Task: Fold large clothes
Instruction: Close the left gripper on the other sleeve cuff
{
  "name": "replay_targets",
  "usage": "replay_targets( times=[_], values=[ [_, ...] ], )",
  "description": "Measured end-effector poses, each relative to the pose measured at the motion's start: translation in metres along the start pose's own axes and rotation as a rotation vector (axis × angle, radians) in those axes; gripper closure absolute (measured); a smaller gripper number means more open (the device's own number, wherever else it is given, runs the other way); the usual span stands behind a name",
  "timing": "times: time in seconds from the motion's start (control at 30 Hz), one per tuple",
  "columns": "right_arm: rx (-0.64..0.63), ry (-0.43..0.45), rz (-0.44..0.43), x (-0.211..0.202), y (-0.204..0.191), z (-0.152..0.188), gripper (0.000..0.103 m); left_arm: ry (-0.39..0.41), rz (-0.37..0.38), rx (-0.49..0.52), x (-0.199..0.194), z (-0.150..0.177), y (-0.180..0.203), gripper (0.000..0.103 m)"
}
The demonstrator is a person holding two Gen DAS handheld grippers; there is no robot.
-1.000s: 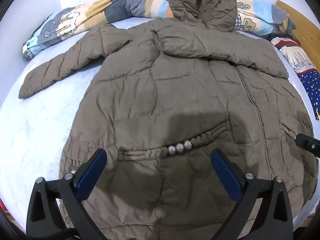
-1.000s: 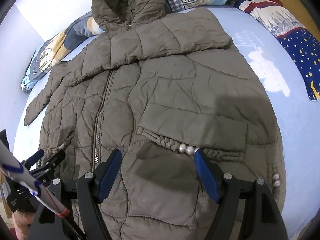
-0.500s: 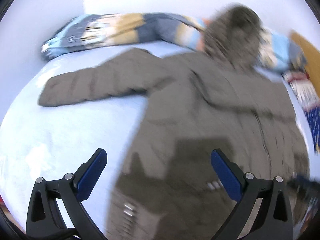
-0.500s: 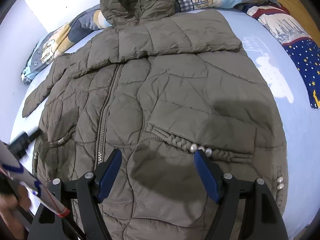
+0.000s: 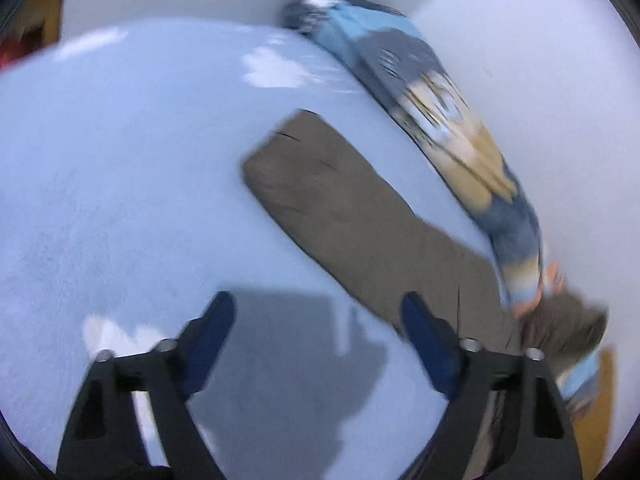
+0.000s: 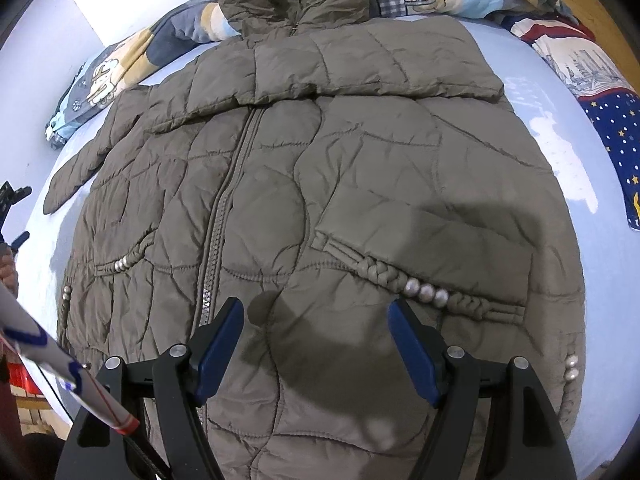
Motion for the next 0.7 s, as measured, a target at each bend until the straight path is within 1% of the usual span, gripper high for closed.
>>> replay_targets(
  times=[0.03,0.07,0.1,0.17,0.27,0.4,0.5,0.57,0.63,0.67,0.7],
  values=[
    [-0.001,-0.001,-0.001,0.000,0.000,0.000,0.024,-0.004,0.015,-0.036,0.007,-0.009,-0.010,0.030],
    [-0.004,-0.004,-0.002,0.001,-0.001,0.000,0.024,-0.005,0.025,-0.052,0.012,-0.016,-0.016,0.037],
    [-0.009,-0.007,-0.001,0.003,-0.002,-0.001,0.024,-0.008,0.041,-0.066,0.018,-0.023,-0.021,0.040],
    [-0.020,-0.012,0.009,0.007,-0.004,0.000,0.024,-0.031,0.086,-0.105,0.031,-0.030,-0.022,0.044],
    [-0.026,-0.020,0.015,0.012,-0.005,0.000,0.023,-0.041,0.154,-0.149,0.044,-0.035,-0.018,0.045],
    [-0.018,-0.022,0.017,0.016,-0.004,-0.003,0.022,-0.027,0.199,-0.173,0.058,-0.047,-0.012,0.045],
    [-0.024,-0.023,0.019,0.019,-0.004,-0.004,0.022,-0.026,0.190,-0.202,0.074,-0.050,-0.014,0.045],
    [-0.025,-0.026,0.016,0.020,-0.003,-0.005,0.022,-0.004,0.208,-0.240,0.079,-0.052,-0.017,0.045],
    [-0.025,-0.029,0.016,0.021,-0.003,-0.005,0.021,0.022,0.219,-0.243,0.083,-0.056,-0.012,0.045],
    [-0.028,-0.029,0.020,0.022,-0.003,-0.005,0.021,0.034,0.221,-0.228,0.083,-0.058,-0.008,0.050],
    [-0.031,-0.030,0.022,0.023,-0.003,-0.005,0.021,0.042,0.217,-0.205,0.084,-0.060,-0.005,0.072]
  ],
)
Point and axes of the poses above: each gripper's, at about its wrist camera, not at the fingertips, and x roughly the way its jaws point, y to its right, z to its underside, the point moved 8 cm from there along x, roughly the way its jaws point, and after that the axes turned 9 degrees about -z, right-handed, at the moved point
